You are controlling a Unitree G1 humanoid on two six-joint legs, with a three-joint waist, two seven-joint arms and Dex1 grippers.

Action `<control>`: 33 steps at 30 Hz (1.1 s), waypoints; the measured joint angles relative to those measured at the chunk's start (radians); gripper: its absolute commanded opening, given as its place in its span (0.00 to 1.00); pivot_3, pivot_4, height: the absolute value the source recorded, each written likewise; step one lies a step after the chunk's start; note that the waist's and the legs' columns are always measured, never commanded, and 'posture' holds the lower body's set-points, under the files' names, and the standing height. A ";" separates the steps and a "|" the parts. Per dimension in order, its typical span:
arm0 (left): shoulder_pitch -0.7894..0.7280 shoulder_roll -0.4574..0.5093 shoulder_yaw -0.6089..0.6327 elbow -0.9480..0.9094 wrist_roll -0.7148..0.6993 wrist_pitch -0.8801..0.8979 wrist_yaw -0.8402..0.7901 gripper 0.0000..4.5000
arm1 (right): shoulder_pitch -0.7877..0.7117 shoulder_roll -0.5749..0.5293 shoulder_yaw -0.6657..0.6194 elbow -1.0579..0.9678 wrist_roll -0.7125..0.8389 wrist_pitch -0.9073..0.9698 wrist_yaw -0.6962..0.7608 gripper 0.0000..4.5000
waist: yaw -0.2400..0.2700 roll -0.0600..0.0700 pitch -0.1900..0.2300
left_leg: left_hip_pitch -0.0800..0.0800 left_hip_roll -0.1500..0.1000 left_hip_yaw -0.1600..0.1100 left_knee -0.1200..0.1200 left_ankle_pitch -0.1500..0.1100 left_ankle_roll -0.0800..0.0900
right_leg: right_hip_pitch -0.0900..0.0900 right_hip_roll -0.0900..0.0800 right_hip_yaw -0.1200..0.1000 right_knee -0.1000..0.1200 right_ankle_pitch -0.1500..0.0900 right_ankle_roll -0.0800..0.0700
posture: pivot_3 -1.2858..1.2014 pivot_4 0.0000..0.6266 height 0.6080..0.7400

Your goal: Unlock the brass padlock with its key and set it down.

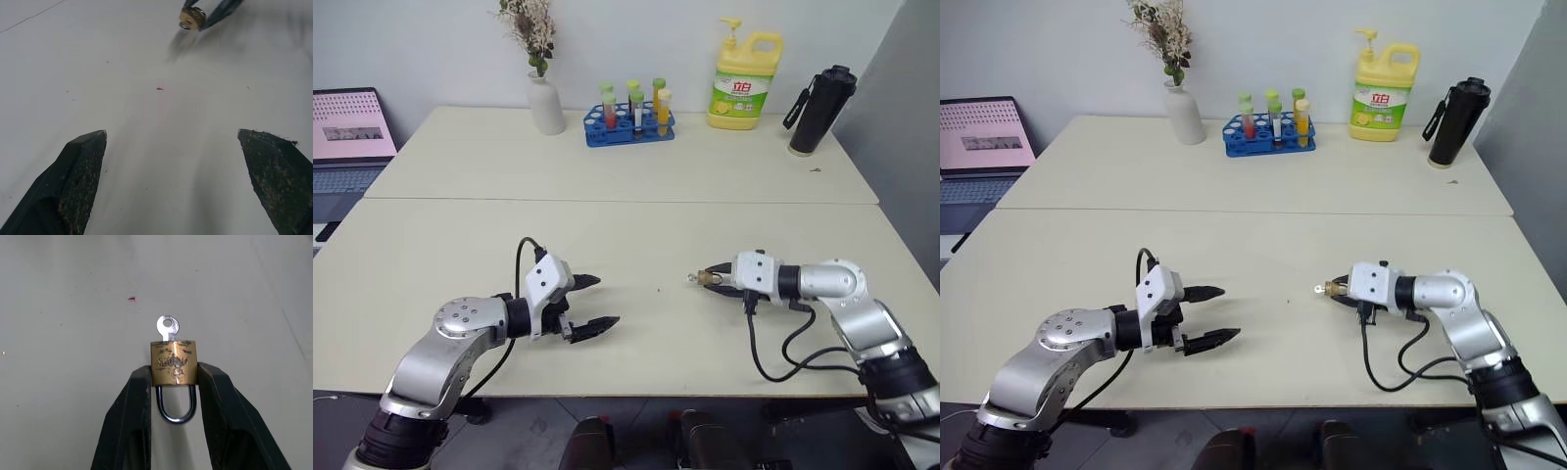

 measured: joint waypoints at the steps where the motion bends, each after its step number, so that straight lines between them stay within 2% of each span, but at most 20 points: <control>1: -0.028 -0.006 -0.016 0.010 0.018 -0.004 0.010 1.00 | 0.033 -0.001 0.000 -0.040 -0.064 -0.031 -0.056 0.21 | 0.000 0.000 0.000 | 0.000 0.000 0.000 0.000 0.000 0.000 | 0.000 0.000 0.001 0.000 0.000 0.000 | 0.52 0.24 1.00; 5: -0.086 0.009 -0.058 0.065 0.089 -0.036 0.007 1.00 | 0.071 -0.017 0.001 -0.138 -0.234 -0.119 -0.193 0.21 | -0.012 0.000 0.000 | 0.002 0.000 0.003 0.000 0.000 0.000 | 0.000 0.000 0.003 0.000 0.001 0.002 | 0.52 0.24 1.00; 11: -0.174 -0.039 -0.066 0.111 0.076 -0.063 -0.038 1.00 | 0.086 -0.012 0.003 -0.181 -0.371 -0.186 -0.318 0.21 | -0.003 0.000 0.000 | 0.000 -0.001 0.004 0.000 0.000 0.000 | 0.000 0.001 0.001 0.000 0.001 0.002 | 0.52 0.24 1.00; 15: -0.221 -0.075 -0.066 0.115 0.063 -0.064 -0.036 1.00 | 0.088 0.000 0.003 -0.186 -0.394 -0.225 -0.366 0.21 | -0.004 0.000 0.000 | 0.000 -0.003 0.003 0.001 0.000 0.000 | 0.000 0.001 0.003 0.000 0.001 0.002 | 0.52 0.24 1.00; 21: -0.360 -0.147 -0.064 0.114 -0.059 0.133 -0.026 1.00 | 0.039 0.027 0.016 -0.185 -0.412 -0.349 -0.449 0.21 | -0.006 -0.001 0.000 | 0.000 -0.011 0.001 0.001 0.000 0.000 | 0.000 0.001 0.002 0.000 0.001 0.002 | 0.52 0.24 1.00; 32: -0.442 -0.166 -0.042 0.149 -0.160 0.259 -0.029 1.00 | 0.011 0.039 0.026 -0.147 -0.411 -0.407 -0.456 0.21 | -0.007 -0.001 0.000 | -0.001 -0.012 -0.001 0.001 0.000 0.000 | 0.000 -0.001 0.002 0.000 0.001 0.002 | 0.52 0.24 1.00; 33: -0.442 -0.166 -0.040 0.149 -0.165 0.261 -0.031 0.96 | 0.011 0.040 0.026 -0.147 -0.411 -0.407 -0.456 0.21 | -0.007 -0.001 0.000 | -0.001 -0.012 -0.001 0.001 0.000 0.000 | 0.000 -0.001 0.002 0.000 0.001 0.002 | 0.52 0.24 1.00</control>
